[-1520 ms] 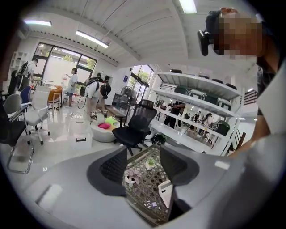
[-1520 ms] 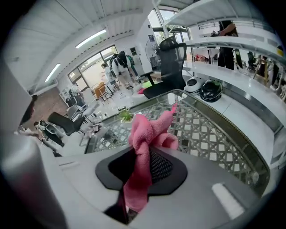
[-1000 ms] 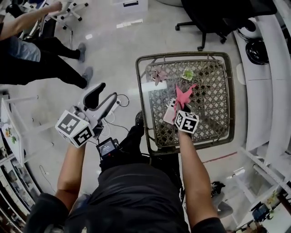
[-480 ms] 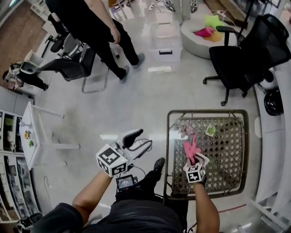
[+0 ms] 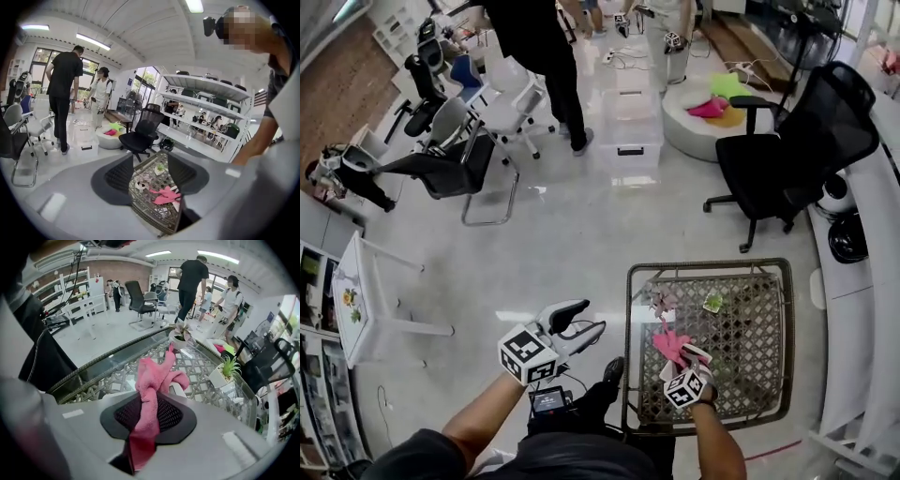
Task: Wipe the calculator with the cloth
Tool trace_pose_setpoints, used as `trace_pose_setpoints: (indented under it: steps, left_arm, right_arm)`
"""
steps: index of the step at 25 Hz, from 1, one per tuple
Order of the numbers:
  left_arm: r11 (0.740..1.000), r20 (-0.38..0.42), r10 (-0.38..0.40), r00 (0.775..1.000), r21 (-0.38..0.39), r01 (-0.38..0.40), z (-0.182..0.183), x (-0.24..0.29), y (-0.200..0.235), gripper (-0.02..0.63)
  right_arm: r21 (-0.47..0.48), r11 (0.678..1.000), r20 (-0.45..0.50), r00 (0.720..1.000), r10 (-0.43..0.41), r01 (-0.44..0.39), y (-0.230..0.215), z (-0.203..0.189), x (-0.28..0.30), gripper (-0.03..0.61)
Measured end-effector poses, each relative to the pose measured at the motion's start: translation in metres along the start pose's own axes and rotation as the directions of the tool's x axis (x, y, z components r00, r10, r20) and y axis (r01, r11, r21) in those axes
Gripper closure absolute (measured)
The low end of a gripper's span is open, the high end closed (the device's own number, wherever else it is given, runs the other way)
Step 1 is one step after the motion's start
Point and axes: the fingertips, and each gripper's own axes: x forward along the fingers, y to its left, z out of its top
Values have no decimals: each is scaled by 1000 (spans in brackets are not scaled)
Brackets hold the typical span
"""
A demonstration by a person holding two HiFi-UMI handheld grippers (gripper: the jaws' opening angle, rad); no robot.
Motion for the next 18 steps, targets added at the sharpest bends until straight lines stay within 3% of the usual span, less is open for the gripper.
trace_pose_setpoints:
  steps: [12,18]
  left_arm:
    - [999,2,-35,999,31,35,18,24,-19,365]
    - [998,-27,-58,998,21,59,16,39,-31,366]
  right_arm:
    - [-50,995,27,996,-90,91,-41,-20,-20,509]
    - [78,989,-18,992,-125,126,-47,-54,-36,509]
